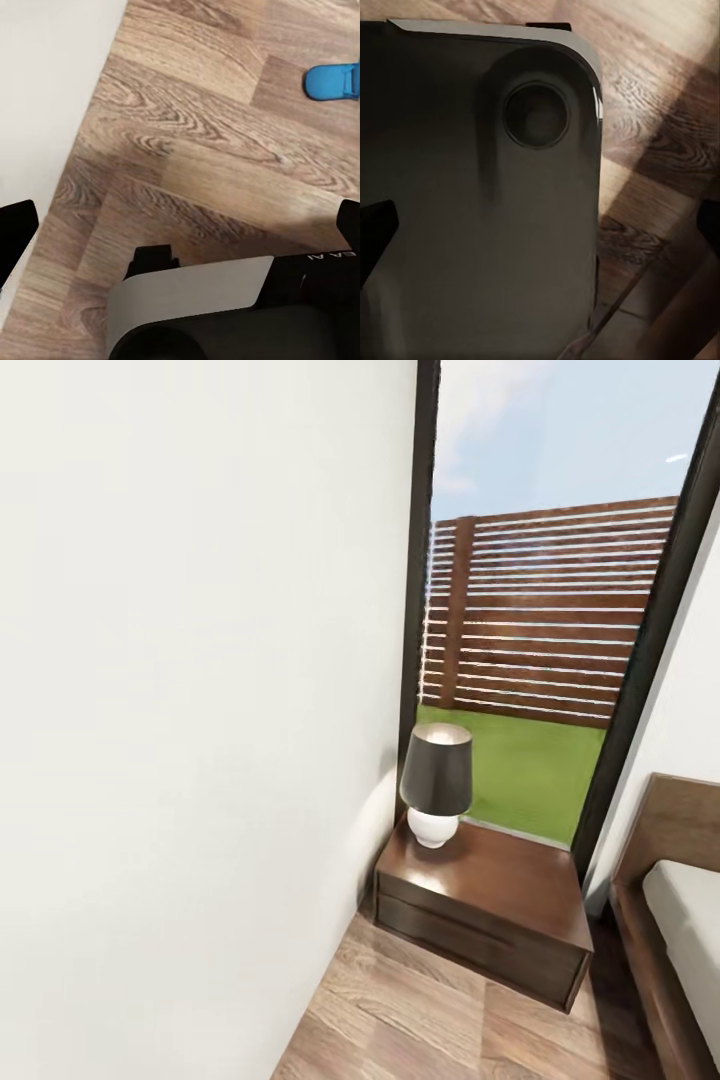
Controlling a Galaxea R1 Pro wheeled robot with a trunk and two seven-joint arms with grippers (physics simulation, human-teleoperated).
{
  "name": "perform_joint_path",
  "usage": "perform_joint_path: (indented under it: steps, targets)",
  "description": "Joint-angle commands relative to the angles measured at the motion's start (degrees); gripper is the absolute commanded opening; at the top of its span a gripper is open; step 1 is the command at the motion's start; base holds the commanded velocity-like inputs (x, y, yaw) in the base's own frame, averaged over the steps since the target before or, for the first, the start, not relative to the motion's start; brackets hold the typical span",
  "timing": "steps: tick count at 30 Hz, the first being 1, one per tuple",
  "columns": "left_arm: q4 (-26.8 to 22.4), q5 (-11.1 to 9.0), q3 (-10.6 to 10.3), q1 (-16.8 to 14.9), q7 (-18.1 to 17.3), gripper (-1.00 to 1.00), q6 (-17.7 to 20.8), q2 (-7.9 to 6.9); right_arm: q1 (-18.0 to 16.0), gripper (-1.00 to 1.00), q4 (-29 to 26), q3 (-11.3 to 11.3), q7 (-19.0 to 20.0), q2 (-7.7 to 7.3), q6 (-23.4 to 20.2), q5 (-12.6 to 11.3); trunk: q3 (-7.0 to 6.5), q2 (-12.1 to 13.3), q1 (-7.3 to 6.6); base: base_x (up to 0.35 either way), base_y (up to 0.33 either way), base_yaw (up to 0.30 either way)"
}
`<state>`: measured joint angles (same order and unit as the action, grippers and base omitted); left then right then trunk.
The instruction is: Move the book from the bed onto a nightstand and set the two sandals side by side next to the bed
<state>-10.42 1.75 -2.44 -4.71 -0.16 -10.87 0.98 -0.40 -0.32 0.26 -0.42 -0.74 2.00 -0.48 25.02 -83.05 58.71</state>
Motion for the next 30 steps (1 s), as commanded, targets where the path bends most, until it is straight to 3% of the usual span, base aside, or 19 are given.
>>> perform_joint_path:
  steps: [1,12,30]
  targets:
    - [0.0,0.2,-0.2,0.0,0.1,1.0,-0.2,-0.02,0.0,1.0,0.1,0.0,0.0,0.01,0.2,0.0,0.06,0.0,0.02,0.173,-0.001,0.0]
    - [0.0,0.2,-0.2,0.0,0.1,1.0,-0.2,-0.02,0.0,1.0,0.1,0.0,-0.1,0.03,0.2,-0.1,0.06,0.0,0.02,0.107,0.0,0.0]
    - [0.0,0.2,-0.2,0.0,0.1,1.0,-0.2,-0.02,0.0,1.0,0.1,0.0,-0.1,0.04,0.2,-0.1,0.28,0.0,0.02,0.012,0.0,0.042]
